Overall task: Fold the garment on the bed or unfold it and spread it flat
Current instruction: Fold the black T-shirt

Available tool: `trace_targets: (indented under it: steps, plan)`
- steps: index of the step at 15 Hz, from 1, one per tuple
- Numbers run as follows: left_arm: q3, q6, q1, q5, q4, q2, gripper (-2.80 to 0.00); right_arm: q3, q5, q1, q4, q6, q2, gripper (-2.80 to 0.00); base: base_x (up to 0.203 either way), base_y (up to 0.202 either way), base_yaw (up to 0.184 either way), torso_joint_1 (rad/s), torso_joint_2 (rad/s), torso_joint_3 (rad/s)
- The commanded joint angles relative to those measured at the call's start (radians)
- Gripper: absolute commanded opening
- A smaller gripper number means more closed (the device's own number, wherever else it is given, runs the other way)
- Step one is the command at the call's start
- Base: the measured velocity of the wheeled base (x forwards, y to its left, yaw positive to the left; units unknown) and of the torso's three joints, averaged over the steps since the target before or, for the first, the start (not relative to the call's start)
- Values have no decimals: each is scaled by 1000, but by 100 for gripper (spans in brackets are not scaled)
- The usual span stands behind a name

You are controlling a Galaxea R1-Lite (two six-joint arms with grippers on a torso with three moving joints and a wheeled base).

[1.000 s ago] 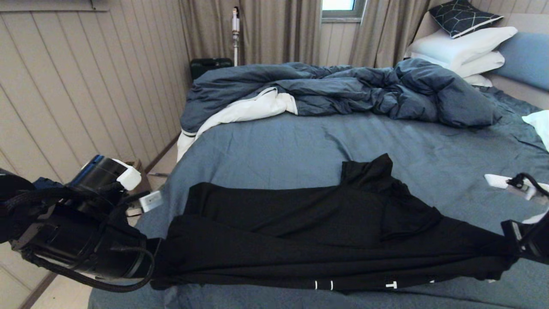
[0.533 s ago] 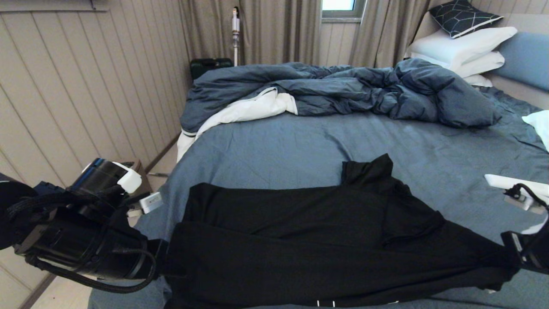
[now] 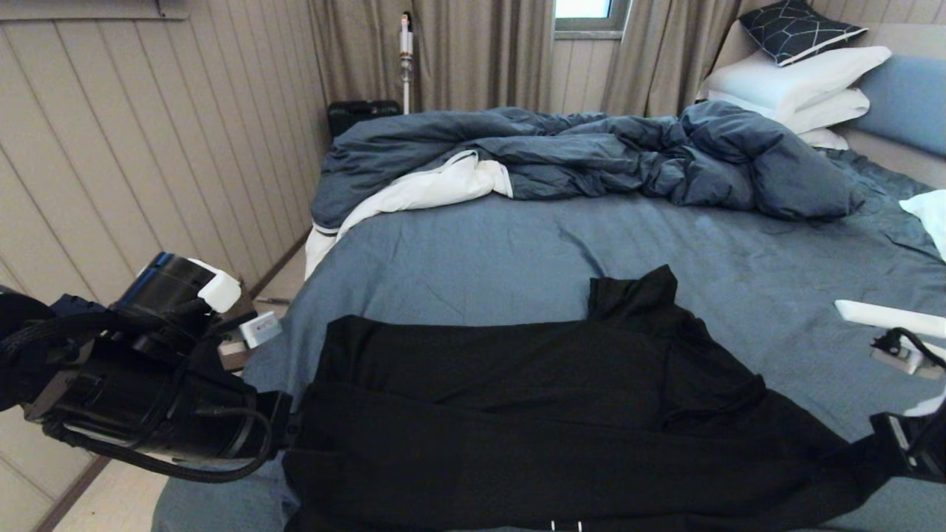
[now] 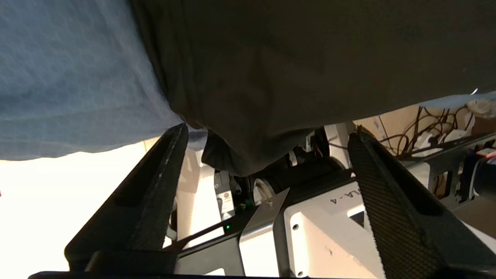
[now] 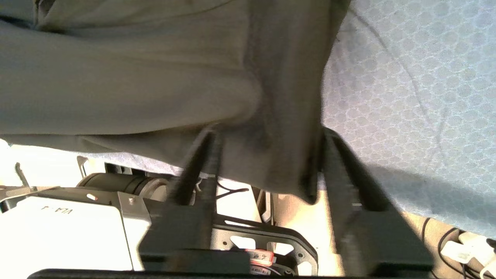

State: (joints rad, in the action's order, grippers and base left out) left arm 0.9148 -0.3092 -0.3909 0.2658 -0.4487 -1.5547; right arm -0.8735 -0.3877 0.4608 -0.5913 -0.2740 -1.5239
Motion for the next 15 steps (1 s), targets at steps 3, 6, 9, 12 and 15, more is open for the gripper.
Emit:
trace_targets:
  steps: [3, 6, 9, 12, 15]
  plan:
    - [69, -4, 34, 2, -4, 7, 0, -51, -28, 2, -3, 34, 3, 0, 0, 0, 0, 0, 0, 0]
    - [194, 3, 94, 3, -2, 4, 0, -192, -81, 3, -5, 134, 30, 0, 0, 0, 0, 0, 0, 0]
    - [352, 7, 158, 4, -2, -100, -280, -340, -88, -8, -2, 239, -3, 0, 0, 0, 0, 0, 0, 0]
    - [486, 5, 187, 5, 1, -252, -280, -424, -85, -63, 63, 296, -145, -280, 0, 0, 0, 0, 0, 0]
    - [569, 2, 196, 6, 83, -388, -280, -442, -73, -129, 260, 372, -280, -280, 0, 0, 0, 0, 0, 0]
